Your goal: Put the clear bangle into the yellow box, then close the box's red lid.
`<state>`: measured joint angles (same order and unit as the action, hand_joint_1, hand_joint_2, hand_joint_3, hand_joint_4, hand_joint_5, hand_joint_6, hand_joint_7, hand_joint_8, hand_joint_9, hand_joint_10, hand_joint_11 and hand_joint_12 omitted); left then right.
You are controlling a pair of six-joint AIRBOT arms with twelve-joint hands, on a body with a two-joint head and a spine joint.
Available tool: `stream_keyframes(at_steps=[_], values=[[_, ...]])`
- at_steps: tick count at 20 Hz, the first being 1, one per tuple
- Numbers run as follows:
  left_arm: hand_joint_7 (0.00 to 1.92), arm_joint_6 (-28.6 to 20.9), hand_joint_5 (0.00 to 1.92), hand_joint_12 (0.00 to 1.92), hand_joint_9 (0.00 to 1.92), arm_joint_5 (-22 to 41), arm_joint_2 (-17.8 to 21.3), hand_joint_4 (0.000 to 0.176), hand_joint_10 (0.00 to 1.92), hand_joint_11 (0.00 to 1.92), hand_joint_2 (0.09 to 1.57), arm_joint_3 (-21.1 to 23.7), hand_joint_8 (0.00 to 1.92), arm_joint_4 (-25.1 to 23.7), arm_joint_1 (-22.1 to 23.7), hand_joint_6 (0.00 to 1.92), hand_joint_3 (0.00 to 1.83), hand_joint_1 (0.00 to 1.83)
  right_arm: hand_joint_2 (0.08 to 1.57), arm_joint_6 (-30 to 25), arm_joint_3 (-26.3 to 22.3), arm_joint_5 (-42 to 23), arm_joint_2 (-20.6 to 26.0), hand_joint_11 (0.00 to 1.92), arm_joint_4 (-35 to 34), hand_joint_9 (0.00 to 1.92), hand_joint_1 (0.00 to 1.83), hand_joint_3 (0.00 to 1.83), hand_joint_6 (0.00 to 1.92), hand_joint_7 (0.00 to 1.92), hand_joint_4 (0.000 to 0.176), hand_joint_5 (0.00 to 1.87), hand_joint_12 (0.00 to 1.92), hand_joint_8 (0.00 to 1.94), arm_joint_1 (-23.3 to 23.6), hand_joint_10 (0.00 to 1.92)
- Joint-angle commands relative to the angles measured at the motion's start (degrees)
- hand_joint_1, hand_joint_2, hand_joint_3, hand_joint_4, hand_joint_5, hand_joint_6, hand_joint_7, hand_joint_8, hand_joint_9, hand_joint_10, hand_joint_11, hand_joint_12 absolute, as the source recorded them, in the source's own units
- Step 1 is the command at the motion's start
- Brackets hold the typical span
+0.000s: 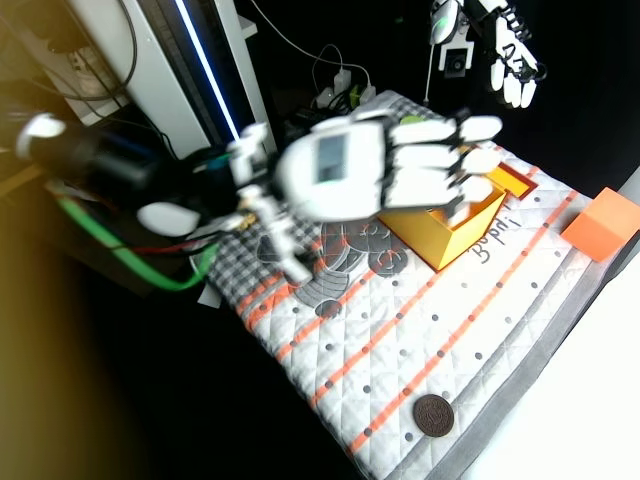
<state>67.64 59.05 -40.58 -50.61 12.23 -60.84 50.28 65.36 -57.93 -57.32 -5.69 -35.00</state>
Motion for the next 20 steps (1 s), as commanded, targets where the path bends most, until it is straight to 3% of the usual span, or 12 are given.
stream_keyframes(at_steps=[1, 3, 4, 5, 6, 7, 8, 9, 12, 13, 18, 20], values=[[0.5, -1.9, 0.54, 0.78, 0.43, 8.2, 0.8, 0.064, 0.0, 0.0, 1.25, 0.4, 0.0, -0.2, -0.4, 0.0, 0.0, 0.13, 1.05, -0.2, -0.7, -10.8, 0.6, 0.0, 0.3, 0.09, 0.08, 0.0, 0.0, 0.14, 0.045, 0.0, 0.2, 0.0, -0.1, 0.0], [0.58, -3.1, 0.59, 0.8, 0.5, 9.2, 2.4, 0.043, 0.01, 0.01, 1.28, 1.9, 0.01, -1.0, -3.7, 0.01, 0.0, 0.18, 1.05, -0.2, -2.3, -14.4, 2.4, 0.02, -1.2, 0.16, 0.07, 0.0, 0.0, 0.25, 0.081, 0.0, 0.05, 0.01, -3.3, 0.01], [0.61, -3.6, 0.61, 0.82, 0.53, 9.0, 3.2, 0.033, 0.01, 0.04, 1.29, 2.8, 0.01, -2.3, -4.8, 0.0, 0.0, 0.19, 1.06, -0.2, -2.9, -15.6, 3.1, 0.05, -1.8, 0.18, 0.05, 0.0, 0.0, 0.26, 0.079, 0.0, 0.06, 0.0, -4.6, 0.01], [0.63, -3.8, 0.61, 0.83, 0.55, 7.9, 4.0, 0.029, 0.01, 0.05, 1.3, 4.0, 0.01, -4.8, -5.6, 0.0, 0.0, 0.21, 1.07, -0.2, -3.3, -16.4, 3.6, 0.11, -2.6, 0.24, 0.05, 0.0, 0.0, 0.25, 0.062, 0.0, 0.33, 0.0, -5.8, 0.01], [0.63, -3.8, 0.61, 0.83, 0.55, 7.5, 4.2, 0.029, 0.01, 0.05, 1.3, 4.4, 0.01, -5.6, -5.7, 0.0, 0.0, 0.21, 1.07, -0.2, -3.4, -16.6, 3.7, 0.11, -2.9, 0.24, 0.05, 0.0, 0.0, 0.25, 0.062, 0.0, 0.33, 0.0, -6.2, 0.01], [0.7, -3.8, 0.62, 0.86, 0.61, 6.5, 4.4, 0.048, 0.01, 0.07, 1.33, 5.1, 0.01, -7.6, -5.8, 0.01, 0.0, 0.16, 1.12, -0.2, -3.6, -17.0, 3.9, 0.01, -3.9, 0.24, 0.04, 0.0, 0.0, 0.2, 0.073, 0.0, 0.73, 0.0, -7.3, 0.0], [0.71, -4.0, 0.62, 0.85, 0.62, 5.7, 4.3, 0.044, 0.01, 0.07, 1.34, 5.3, 0.01, -9.0, -6.0, 0.01, 0.0, 0.17, 1.12, -0.2, -3.6, -17.4, 3.9, 0.0, -4.7, 0.21, 0.05, 0.0, 0.0, 0.17, 0.078, 0.0, 0.68, 0.0, -8.0, 0.0], [0.71, -4.3, 0.63, 0.82, 0.63, 4.3, 4.0, 0.03, 0.01, 0.14, 1.34, 5.3, 0.0, -10.5, -6.0, 0.0, 0.0, 0.21, 1.13, -0.2, -3.6, -17.9, 3.8, 0.0, -5.2, 0.21, 0.03, 0.0, 0.0, 0.18, 0.066, 0.0, 0.67, 0.0, -8.3, 0.0], [0.73, -4.4, 0.62, 0.81, 0.69, 1.1, 2.2, 0.027, 0.01, 0.3, 1.3, 4.4, 0.0, -11.1, -5.9, 0.0, 0.0, 0.27, 1.13, -0.3, -4.1, -18.7, 4.1, 0.0, -5.3, 0.15, 0.09, 0.0, 0.0, 0.14, 0.056, 0.01, 0.47, 0.0, -8.7, 0.0], [0.75, -4.4, 0.65, 0.8, 0.71, -0.1, 1.2, 0.001, 0.01, 0.26, 1.29, 3.8, 0.01, -11.1, -5.6, 0.01, 0.0, 0.31, 1.13, -0.3, -4.3, -19.1, 4.2, 0.0, -5.3, 0.12, 0.09, 0.0, 0.0, 0.12, 0.068, 0.01, 0.39, 0.0, -9.0, 0.0], [0.74, -4.4, 0.61, 0.82, 0.74, -6.0, -4.5, 0.0, 0.01, 0.36, 1.3, 0.3, 0.0, -10.9, -2.1, 0.0, 0.0, 0.27, 1.15, -0.3, -5.1, -21.0, 5.2, 0.0, -6.7, 0.08, 0.1, 0.0, 0.0, 0.09, 0.094, 0.03, 0.21, 0.0, -10.6, 0.0], [0.78, -4.4, 0.64, 0.82, 0.78, -7.3, -6.3, 0.0, 0.01, 0.36, 1.29, -0.8, 0.01, -10.8, -0.9, 0.01, 0.0, 0.26, 1.15, -0.4, -5.4, -21.4, 5.5, 0.0, -7.2, 0.05, 0.08, 0.0, 0.0, 0.1, 0.076, 0.04, 0.14, 0.0, -11.4, 0.0]])
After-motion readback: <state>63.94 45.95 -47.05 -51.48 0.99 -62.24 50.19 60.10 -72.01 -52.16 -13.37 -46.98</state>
